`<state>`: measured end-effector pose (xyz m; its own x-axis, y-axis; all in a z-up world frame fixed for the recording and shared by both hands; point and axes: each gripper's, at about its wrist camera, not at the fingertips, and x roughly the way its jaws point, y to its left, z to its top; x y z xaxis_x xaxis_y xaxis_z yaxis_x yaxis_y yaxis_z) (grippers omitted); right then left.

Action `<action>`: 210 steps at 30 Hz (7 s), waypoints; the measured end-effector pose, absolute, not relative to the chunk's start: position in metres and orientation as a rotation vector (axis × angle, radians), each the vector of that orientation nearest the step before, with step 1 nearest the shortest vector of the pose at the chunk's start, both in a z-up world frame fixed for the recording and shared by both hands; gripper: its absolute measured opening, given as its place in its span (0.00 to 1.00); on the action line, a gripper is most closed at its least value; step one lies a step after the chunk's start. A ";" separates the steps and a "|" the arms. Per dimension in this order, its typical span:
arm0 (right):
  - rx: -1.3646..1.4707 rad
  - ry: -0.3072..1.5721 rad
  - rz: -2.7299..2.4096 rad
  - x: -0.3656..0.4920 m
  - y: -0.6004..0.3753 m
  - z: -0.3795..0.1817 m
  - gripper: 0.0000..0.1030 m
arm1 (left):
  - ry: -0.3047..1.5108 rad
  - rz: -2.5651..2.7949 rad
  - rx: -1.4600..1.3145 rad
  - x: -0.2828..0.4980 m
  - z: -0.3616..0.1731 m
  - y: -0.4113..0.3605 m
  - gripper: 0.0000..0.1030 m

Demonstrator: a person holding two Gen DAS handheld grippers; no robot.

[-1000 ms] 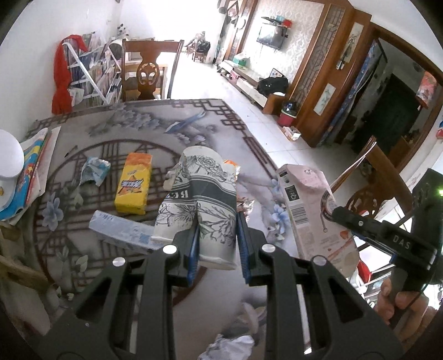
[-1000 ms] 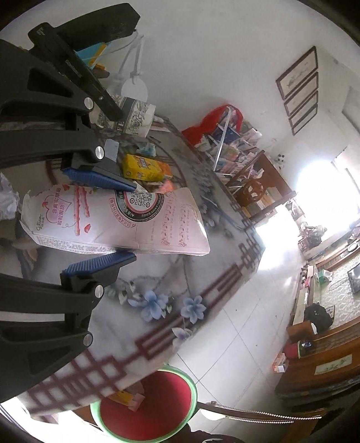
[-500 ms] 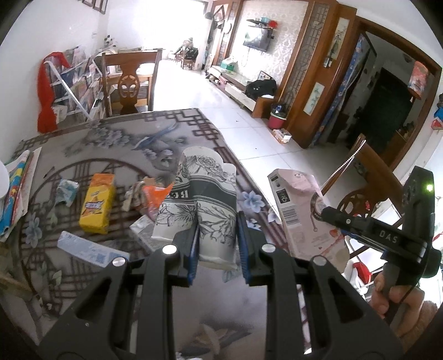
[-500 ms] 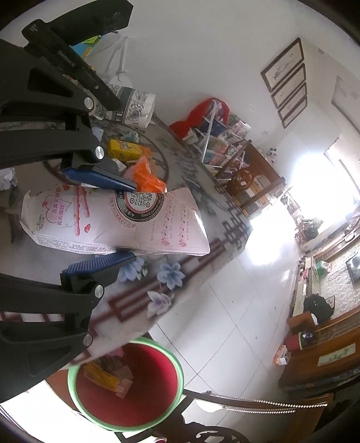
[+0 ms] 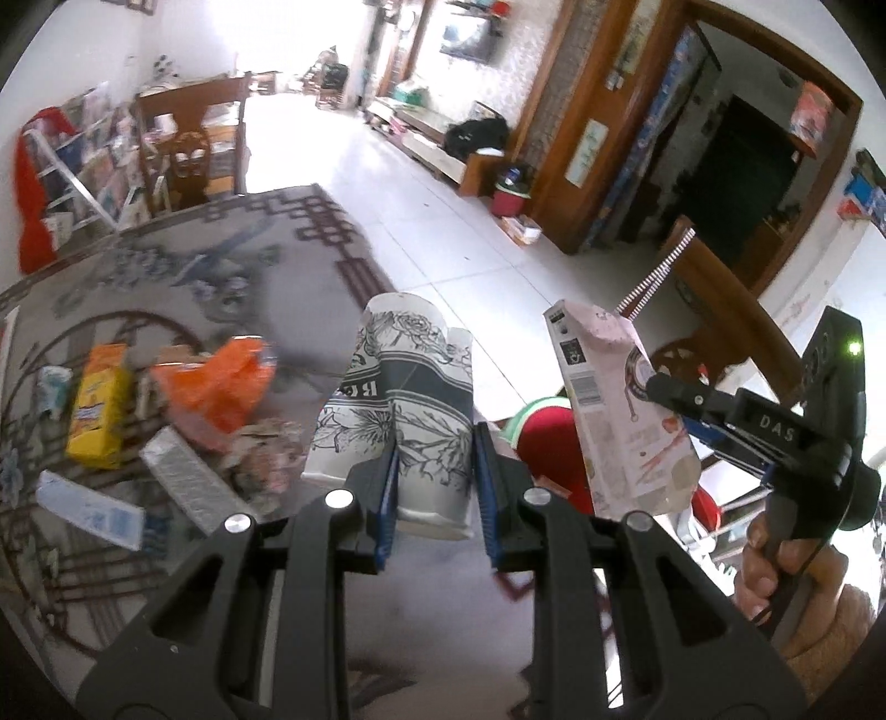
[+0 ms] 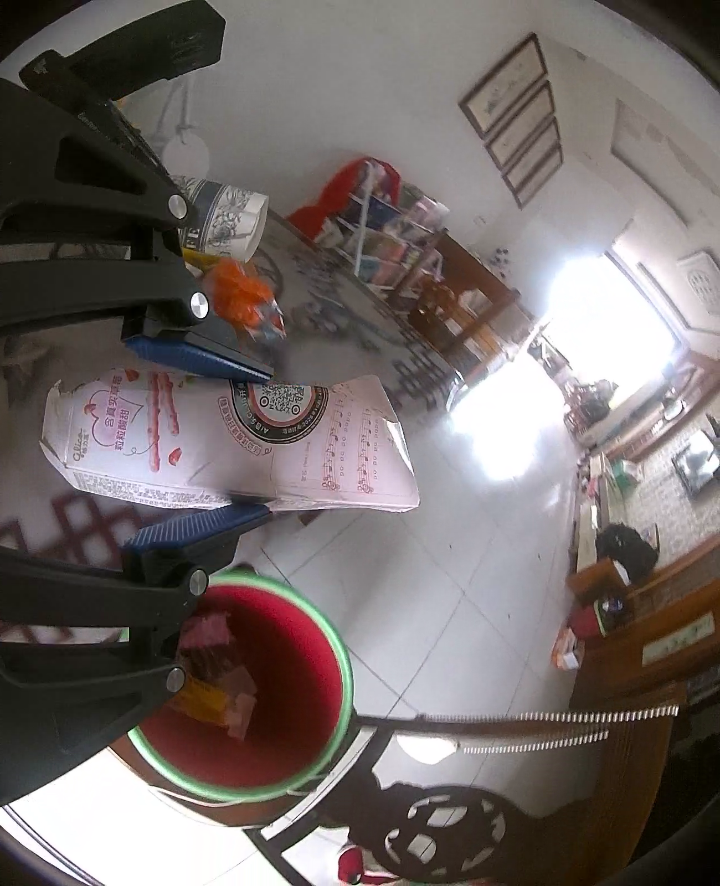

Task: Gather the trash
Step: 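Carry the paper cup and pink paper bag over the red bucket with both tools, then open both tools to drop the cup and bag into the red bucket, then grasp the white toothpaste box with the left tool while the right tool grasps the white milk carton, then carry the toothpaste box and milk carton over the red bucket with both tools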

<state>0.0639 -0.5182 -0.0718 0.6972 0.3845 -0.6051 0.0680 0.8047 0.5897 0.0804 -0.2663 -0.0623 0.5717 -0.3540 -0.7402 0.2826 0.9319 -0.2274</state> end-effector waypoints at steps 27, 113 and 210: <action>0.792 0.809 -0.082 0.042 -0.642 -0.120 0.60 | 0.992 -0.617 0.042 0.109 -0.109 -0.406 0.72; -0.195 1.168 0.492 0.134 -0.137 -0.175 0.63 | 1.234 0.074 -0.334 0.028 -0.210 0.031 0.79; 0.297 0.936 0.366 0.063 -0.339 -0.104 0.38 | 0.981 -0.122 -0.215 0.066 -0.111 -0.112 0.40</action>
<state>0.0628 -0.3394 -0.1039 0.5400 0.4291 -0.7241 -0.1754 0.8988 0.4018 0.0661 -0.1124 -0.1106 0.5514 -0.1993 -0.8101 0.0056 0.9719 -0.2353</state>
